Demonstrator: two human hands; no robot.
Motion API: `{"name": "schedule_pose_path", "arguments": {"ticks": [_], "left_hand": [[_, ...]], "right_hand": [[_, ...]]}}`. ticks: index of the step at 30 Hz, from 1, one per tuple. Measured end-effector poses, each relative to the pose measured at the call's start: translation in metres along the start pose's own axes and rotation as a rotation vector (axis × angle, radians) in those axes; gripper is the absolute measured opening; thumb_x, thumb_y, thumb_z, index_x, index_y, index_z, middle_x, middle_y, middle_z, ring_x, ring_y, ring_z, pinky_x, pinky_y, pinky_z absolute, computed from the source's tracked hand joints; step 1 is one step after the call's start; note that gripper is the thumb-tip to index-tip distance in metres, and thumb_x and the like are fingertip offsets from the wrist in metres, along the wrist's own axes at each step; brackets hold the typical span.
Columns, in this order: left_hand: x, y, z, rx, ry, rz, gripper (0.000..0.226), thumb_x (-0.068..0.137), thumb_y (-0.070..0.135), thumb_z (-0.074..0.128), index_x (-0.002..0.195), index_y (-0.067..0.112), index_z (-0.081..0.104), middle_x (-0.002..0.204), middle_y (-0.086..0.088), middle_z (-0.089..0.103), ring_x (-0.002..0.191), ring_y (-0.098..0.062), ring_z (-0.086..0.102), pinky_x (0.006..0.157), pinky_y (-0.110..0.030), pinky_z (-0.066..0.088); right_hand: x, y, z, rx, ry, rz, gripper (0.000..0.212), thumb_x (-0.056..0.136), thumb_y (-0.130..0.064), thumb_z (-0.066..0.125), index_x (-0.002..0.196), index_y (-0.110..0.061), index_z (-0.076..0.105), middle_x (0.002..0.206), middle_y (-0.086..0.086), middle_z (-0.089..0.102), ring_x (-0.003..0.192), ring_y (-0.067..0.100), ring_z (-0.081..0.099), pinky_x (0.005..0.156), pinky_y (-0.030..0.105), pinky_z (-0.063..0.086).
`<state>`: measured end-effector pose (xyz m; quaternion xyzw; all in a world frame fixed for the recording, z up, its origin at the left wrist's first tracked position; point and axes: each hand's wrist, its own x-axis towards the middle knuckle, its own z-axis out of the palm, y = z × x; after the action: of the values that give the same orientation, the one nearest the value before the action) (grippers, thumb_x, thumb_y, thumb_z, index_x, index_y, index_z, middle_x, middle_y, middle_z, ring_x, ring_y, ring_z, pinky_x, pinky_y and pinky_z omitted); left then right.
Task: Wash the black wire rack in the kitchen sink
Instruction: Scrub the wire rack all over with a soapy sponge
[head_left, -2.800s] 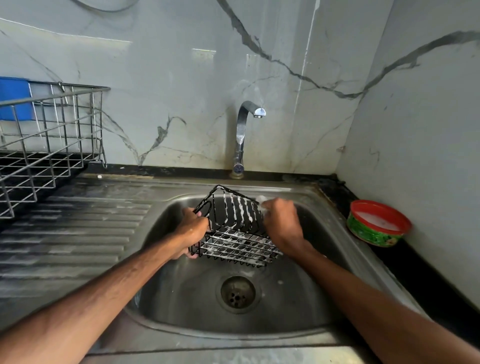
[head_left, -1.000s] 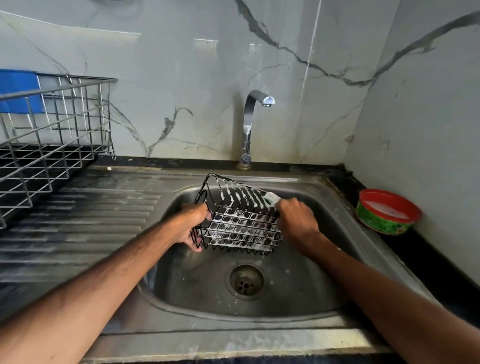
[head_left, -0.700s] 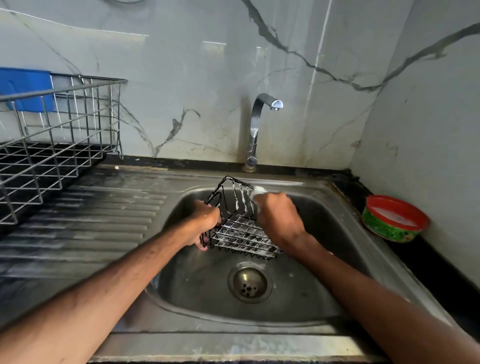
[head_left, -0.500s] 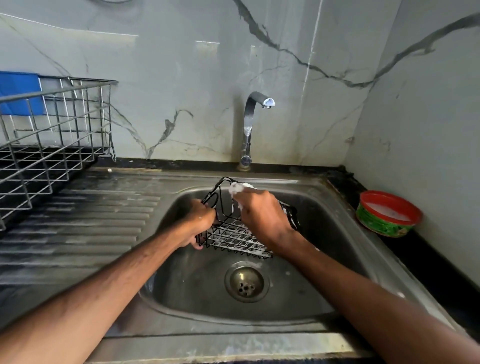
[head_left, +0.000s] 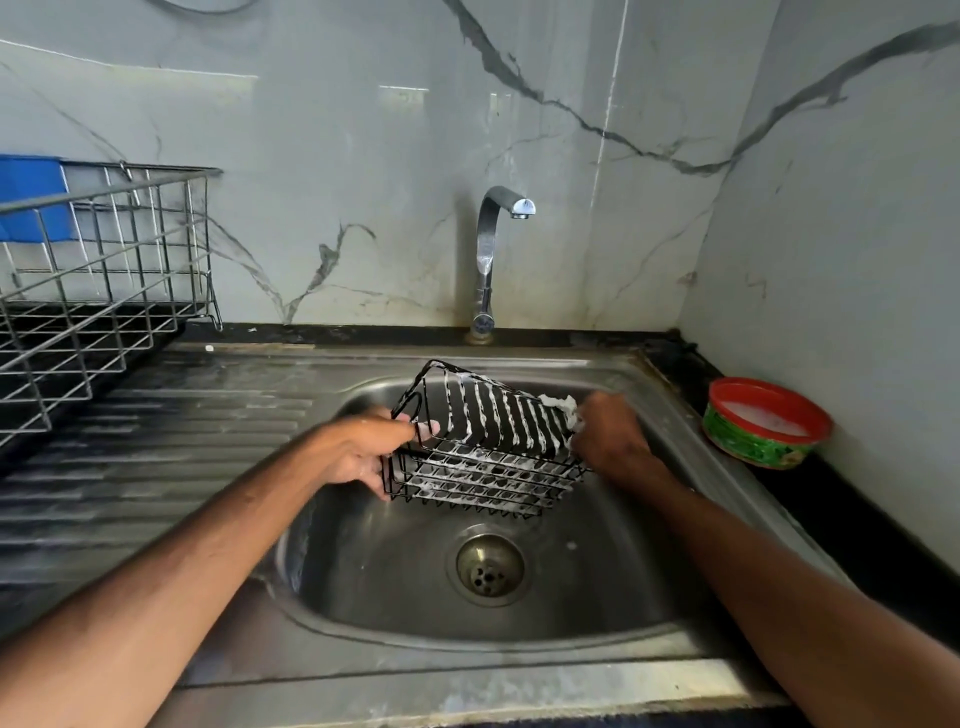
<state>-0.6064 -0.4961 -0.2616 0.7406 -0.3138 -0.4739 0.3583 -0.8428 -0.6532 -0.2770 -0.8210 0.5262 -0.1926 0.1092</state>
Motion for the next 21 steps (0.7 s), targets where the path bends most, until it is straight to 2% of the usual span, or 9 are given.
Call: {"name": "schedule_pose_path", "arguments": {"ticks": [4,6,8,9,12,14,16,18,21], "left_hand": [[-0.006,0.008,-0.014,-0.168,-0.212,-0.001,0.034,0.101,0.004,0.053,0.134,-0.001,0.046,0.157,-0.021,0.039,0.091,-0.039,0.073,0.093,-0.07,0.05],[-0.014,0.014,-0.009,-0.262,-0.245,0.002,0.048,0.099,0.008,0.042,0.146,0.004,0.036,0.153,-0.022,0.045,0.095,-0.044,0.072,0.104,-0.075,0.038],[-0.013,0.017,-0.008,-0.323,-0.234,-0.015,0.065,0.098,0.026,0.037,0.16,0.016,0.019,0.162,-0.018,0.034,0.135,-0.052,0.046,0.114,-0.079,0.009],[-0.009,0.016,-0.008,-0.323,-0.262,-0.011,0.073,0.097,0.041,0.04,0.163,0.021,0.014,0.166,-0.016,0.025,0.144,-0.053,0.031,0.113,-0.08,0.004],[0.001,0.009,-0.005,-0.176,-0.385,0.014,0.099,0.075,0.078,0.066,0.158,0.035,0.033,0.163,-0.017,0.035,0.144,-0.049,0.037,0.105,-0.085,0.014],[0.001,0.004,0.001,-0.089,-0.287,0.063,0.113,0.061,0.077,0.081,0.156,0.044,0.031,0.17,-0.012,0.014,0.151,-0.047,0.022,0.102,-0.086,0.02],[-0.001,-0.001,0.009,-0.05,-0.225,0.085,0.128,0.042,0.066,0.095,0.153,0.034,0.039,0.171,-0.008,0.006,0.152,-0.045,0.017,0.103,-0.083,0.027],[-0.003,-0.005,0.017,-0.045,-0.213,0.069,0.115,0.036,0.051,0.102,0.137,0.023,0.056,0.169,-0.008,0.011,0.152,-0.044,0.016,0.105,-0.081,0.03],[0.002,-0.006,0.026,-0.038,-0.137,0.011,0.08,0.061,0.032,0.095,0.131,0.014,0.063,0.167,-0.009,0.022,0.154,-0.04,0.015,0.103,-0.08,0.034]], "right_hand": [[0.008,0.008,-0.001,0.049,0.027,0.109,0.013,0.08,-0.007,0.067,0.071,0.0,0.073,0.05,0.005,0.049,0.05,0.014,0.052,0.047,0.022,0.035],[0.009,0.009,-0.003,0.079,0.033,0.153,0.012,0.08,-0.009,0.067,0.075,0.001,0.074,0.058,0.007,0.055,0.063,0.022,0.064,0.052,0.021,0.034],[0.013,0.009,-0.005,0.139,0.023,0.188,0.013,0.079,-0.011,0.068,0.081,0.0,0.074,0.074,0.013,0.066,0.083,0.028,0.07,0.053,0.022,0.036],[0.016,0.012,-0.006,0.18,0.013,0.198,0.015,0.079,-0.013,0.068,0.084,0.0,0.074,0.08,0.014,0.069,0.087,0.03,0.071,0.05,0.023,0.039],[0.018,0.012,-0.011,0.316,-0.086,0.233,0.02,0.081,-0.015,0.066,0.096,-0.002,0.07,0.09,0.016,0.067,0.089,0.033,0.07,0.071,0.037,0.061],[0.015,0.008,-0.015,0.367,-0.108,0.228,0.019,0.083,-0.012,0.064,0.097,-0.001,0.069,0.087,0.014,0.065,0.086,0.033,0.069,0.078,0.043,0.062],[0.013,0.004,-0.016,0.4,-0.103,0.227,0.018,0.084,-0.011,0.062,0.097,0.0,0.069,0.085,0.013,0.064,0.082,0.032,0.068,0.076,0.04,0.062],[0.011,-0.002,-0.016,0.436,-0.106,0.223,0.012,0.084,-0.008,0.062,0.091,-0.002,0.069,0.08,0.011,0.064,0.071,0.025,0.065,0.063,0.034,0.061],[0.011,-0.007,-0.012,0.495,-0.026,0.227,0.008,0.079,0.001,0.063,0.075,0.006,0.069,0.069,0.013,0.07,0.061,0.026,0.07,0.058,0.042,0.063]]}}
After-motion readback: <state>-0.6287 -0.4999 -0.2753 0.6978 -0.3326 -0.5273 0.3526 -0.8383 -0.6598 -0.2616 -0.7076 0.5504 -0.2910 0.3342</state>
